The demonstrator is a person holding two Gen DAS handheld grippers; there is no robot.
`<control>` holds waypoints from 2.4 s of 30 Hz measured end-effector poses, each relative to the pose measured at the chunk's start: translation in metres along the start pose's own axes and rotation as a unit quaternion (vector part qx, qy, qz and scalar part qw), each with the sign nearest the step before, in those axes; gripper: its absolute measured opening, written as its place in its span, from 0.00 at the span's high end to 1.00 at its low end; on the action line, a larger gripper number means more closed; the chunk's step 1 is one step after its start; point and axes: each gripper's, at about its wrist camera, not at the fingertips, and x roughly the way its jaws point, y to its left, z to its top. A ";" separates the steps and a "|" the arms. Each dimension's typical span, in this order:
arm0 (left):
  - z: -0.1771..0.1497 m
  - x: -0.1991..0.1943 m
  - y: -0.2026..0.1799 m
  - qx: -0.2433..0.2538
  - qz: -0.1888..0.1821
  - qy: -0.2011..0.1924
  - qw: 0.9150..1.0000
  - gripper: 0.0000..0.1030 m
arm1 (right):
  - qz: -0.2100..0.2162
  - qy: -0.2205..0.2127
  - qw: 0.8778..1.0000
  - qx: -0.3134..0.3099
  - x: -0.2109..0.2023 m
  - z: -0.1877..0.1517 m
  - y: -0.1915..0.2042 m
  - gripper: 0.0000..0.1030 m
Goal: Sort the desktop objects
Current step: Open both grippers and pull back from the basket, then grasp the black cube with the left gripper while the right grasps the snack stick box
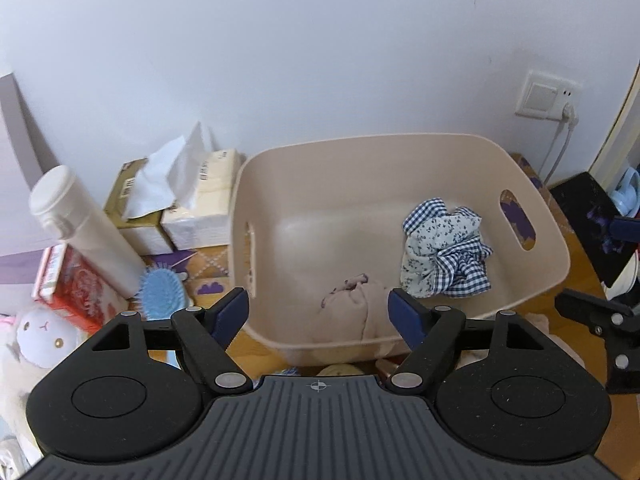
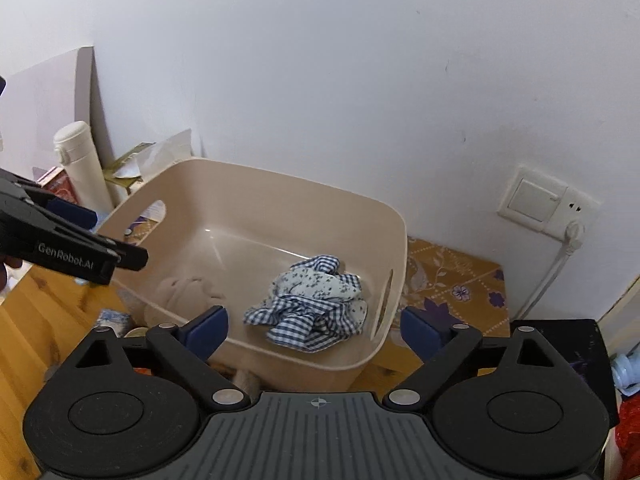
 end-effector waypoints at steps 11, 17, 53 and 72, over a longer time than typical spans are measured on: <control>-0.039 -0.047 0.024 0.004 0.021 -0.001 1.000 0.24 | -0.007 -0.001 1.000 -0.002 -0.041 -0.028 0.020 0.00; -0.063 -0.055 0.035 -0.007 0.023 0.013 1.000 0.24 | -0.001 0.007 1.000 -0.007 -0.052 -0.048 0.030 0.00; -0.139 0.009 0.041 0.021 -0.033 0.107 0.993 0.24 | 0.094 0.090 0.986 -0.105 0.003 -0.103 0.086 0.27; -0.140 0.022 0.039 -0.028 -0.064 0.121 0.990 0.69 | 0.127 0.117 0.978 -0.118 0.016 -0.108 0.091 0.79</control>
